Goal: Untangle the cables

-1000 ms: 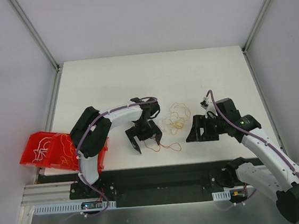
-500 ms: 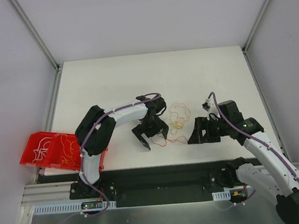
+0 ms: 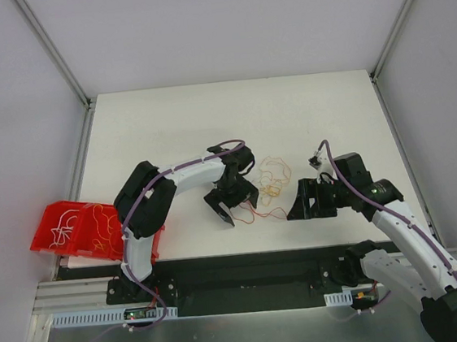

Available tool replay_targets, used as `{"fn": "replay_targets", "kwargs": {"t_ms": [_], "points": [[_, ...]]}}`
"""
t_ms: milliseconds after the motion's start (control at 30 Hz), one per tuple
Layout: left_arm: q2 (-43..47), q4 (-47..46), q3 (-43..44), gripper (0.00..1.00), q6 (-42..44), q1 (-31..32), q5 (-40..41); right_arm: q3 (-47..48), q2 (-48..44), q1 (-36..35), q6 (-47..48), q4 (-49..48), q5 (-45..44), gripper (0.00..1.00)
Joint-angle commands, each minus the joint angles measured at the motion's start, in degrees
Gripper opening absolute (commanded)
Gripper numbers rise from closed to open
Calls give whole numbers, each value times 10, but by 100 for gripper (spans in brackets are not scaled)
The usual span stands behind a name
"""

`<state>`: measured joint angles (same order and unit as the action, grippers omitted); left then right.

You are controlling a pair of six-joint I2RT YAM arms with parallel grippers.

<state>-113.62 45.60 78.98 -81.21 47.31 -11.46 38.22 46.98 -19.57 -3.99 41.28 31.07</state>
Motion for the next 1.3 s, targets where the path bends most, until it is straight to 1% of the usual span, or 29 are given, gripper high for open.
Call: {"fn": "replay_targets", "kwargs": {"t_ms": [0, 133, 200, 233, 400, 533, 567, 600, 633, 667, 733, 833, 933, 1033, 1100, 1167, 1267], "points": [[0, 11, 0, 85, -29, 5, 0, -1, -6, 8, 11, 4, 17, 81], [-12, 12, -4, 76, -29, 5, 0, -1, -10, 8, 10, 6, 17, 81], [-12, 11, -11, 66, -26, 4, 5, -2, -15, 9, 8, 4, 16, 81], [-11, 11, -19, 59, -26, 4, 6, -2, -15, 9, 8, 5, 15, 81], [3, 12, -59, 35, -20, -10, 5, -2, -18, 9, 6, 5, 11, 81], [52, 12, -84, 21, 11, -27, 43, -2, -18, 9, 6, 6, 12, 80], [66, 11, -87, 15, 24, -33, 53, -2, -16, 9, 5, 6, 12, 80], [84, 12, -88, 7, 38, -38, 64, -2, -16, 9, 5, 6, 12, 80], [109, 12, -93, 2, 49, -42, 74, -2, -15, 9, 5, 6, 12, 80], [130, 12, -97, 0, 57, -47, 81, -2, -15, 9, 5, 6, 13, 80], [168, 12, -106, 0, 82, -60, 90, -2, -10, 9, 5, 6, 14, 80], [203, 13, -114, 0, 128, -88, 72, -2, -5, 9, 5, 6, 13, 80], [262, 21, -124, 0, 146, -114, 77, -1, -1, 10, 6, 6, 13, 80], [327, 47, -110, 0, 167, -136, 130, -3, 4, 10, 5, 6, 14, 80], [362, 85, -91, 0, 184, -153, 170, -2, 12, 9, 6, 5, 16, 80], [389, 142, -69, 0, 204, -176, 220, 1, 21, 9, 7, 5, 18, 80], [429, 198, -54, 0, 266, -203, 306, 2, 34, 10, 8, 0, 20, 80]]}}
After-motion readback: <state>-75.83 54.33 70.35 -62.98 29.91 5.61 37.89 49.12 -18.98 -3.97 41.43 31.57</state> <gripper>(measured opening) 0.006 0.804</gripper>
